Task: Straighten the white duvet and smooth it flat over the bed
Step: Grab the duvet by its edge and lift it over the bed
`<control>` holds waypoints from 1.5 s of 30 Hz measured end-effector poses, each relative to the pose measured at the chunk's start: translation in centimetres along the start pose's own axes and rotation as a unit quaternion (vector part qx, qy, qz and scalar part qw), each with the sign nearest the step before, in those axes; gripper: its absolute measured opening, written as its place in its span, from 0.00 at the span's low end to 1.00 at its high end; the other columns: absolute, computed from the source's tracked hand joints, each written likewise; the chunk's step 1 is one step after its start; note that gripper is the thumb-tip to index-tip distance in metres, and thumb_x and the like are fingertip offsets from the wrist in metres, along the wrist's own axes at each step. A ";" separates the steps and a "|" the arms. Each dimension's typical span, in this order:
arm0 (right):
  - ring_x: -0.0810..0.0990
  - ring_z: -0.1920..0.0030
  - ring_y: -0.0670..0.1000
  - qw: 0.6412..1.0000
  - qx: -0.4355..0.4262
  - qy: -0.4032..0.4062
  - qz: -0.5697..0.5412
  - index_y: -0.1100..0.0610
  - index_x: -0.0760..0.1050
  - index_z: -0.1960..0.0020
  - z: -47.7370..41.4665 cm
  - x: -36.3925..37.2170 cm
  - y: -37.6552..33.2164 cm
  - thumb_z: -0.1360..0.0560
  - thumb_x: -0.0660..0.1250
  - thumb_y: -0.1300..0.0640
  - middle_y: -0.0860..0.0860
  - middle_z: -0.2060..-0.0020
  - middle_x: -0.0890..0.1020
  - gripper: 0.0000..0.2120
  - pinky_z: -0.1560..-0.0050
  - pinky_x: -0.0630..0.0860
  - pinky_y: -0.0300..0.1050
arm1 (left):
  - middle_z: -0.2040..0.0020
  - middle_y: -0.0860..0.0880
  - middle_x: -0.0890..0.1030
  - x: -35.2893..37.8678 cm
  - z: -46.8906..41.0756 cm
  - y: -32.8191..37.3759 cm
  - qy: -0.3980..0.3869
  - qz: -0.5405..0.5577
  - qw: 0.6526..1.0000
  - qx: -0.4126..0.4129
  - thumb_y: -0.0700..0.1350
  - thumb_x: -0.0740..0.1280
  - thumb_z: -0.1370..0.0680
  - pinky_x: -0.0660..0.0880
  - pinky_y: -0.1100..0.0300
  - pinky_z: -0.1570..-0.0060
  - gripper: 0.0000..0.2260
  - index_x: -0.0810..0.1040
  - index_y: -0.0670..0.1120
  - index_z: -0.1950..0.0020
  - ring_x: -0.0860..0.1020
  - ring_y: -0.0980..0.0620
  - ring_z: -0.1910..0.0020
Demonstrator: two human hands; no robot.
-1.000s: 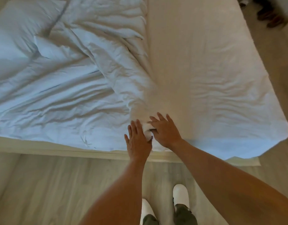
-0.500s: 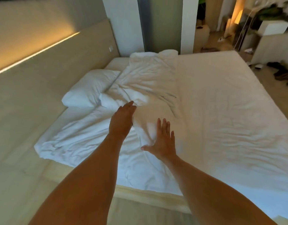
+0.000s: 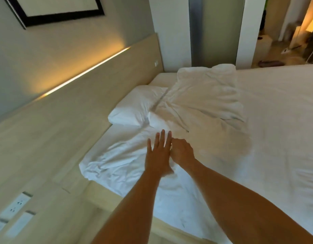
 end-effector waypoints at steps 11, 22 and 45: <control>0.38 0.23 0.60 0.995 0.080 0.000 0.068 0.55 0.32 0.22 -7.6 14.8 -1.7 0.28 0.70 0.62 0.56 0.22 0.38 0.52 0.26 0.46 0.65 | 0.34 0.42 0.77 3.5 -11.2 -14.6 0.168 -0.035 0.966 0.193 0.25 0.68 0.34 0.69 0.44 0.34 0.31 0.72 0.39 0.31 0.72 0.36 0.33; 0.33 0.24 0.58 0.993 0.003 -0.099 0.056 0.52 0.34 0.22 -18.4 20.2 -22.5 0.25 0.59 0.69 0.55 0.23 0.34 0.44 0.26 0.41 0.66 | 0.25 0.45 0.65 2.3 -15.8 -40.5 0.168 -0.179 0.912 0.328 0.36 0.51 0.22 0.50 0.36 0.28 0.25 0.69 0.49 0.26 0.60 0.35 0.26; 0.29 0.25 0.58 0.918 0.082 -0.366 0.133 0.44 0.28 0.24 -14.9 53.9 -22.5 0.29 0.57 0.72 0.54 0.26 0.27 0.50 0.27 0.41 0.67 | 0.22 0.45 0.60 37.0 -8.3 -59.5 -0.048 0.101 0.981 0.160 0.24 0.54 0.29 0.61 0.41 0.28 0.37 0.59 0.46 0.22 0.56 0.40 0.24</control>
Point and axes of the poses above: each hand's wrist, its own z-axis away from the middle knuckle, its own x-axis out of the palm, y = z × x, the point moved 7 cm from there along -z, towards the middle knuckle
